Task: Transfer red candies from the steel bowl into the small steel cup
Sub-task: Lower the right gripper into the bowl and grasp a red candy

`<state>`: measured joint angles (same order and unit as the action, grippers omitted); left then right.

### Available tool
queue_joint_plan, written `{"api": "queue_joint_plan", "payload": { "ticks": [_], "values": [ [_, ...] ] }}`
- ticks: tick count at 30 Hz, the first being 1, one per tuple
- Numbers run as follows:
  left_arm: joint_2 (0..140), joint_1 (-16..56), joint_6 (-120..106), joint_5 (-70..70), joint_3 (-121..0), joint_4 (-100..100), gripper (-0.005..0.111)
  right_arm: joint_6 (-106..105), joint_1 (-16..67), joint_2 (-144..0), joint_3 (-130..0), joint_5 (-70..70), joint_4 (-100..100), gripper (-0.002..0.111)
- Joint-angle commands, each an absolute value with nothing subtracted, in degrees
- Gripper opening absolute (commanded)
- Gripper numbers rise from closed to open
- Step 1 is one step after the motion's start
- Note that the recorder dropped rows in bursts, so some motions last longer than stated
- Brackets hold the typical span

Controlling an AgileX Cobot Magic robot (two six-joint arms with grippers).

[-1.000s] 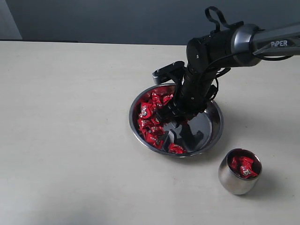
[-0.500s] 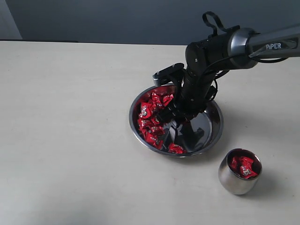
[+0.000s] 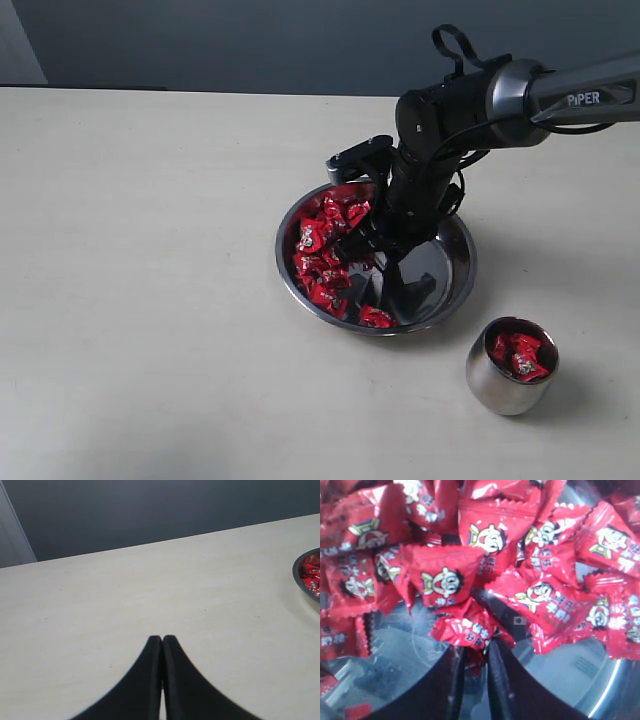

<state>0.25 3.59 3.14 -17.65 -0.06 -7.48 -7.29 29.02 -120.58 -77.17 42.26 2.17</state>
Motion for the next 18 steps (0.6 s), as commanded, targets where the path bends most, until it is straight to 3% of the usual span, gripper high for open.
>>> {"api": "queue_joint_plan", "payload": {
  "ticks": [1, 7, 12, 18],
  "values": [
    [0.00, 4.06, 3.46, -17.27, 0.00, -7.59, 0.000, -7.47, 28.61, -120.53, -77.43, 42.57, 1.69, 0.017],
    [0.00, 4.06, 3.46, -17.27, 0.00, -7.59, 0.000, -7.47, 28.61, -120.53, -77.43, 42.68, 1.69, 0.015],
    [0.00, 4.06, 3.46, -17.27, 0.00, -7.59, 0.000, -7.47, 28.61, -120.53, -77.43, 42.99, 1.69, -0.001],
    [0.00, 4.06, 3.46, -17.27, 0.00, -7.59, 0.000, -7.47, 28.61, -120.53, -77.43, 43.15, 1.69, -0.001]
  ]
}}
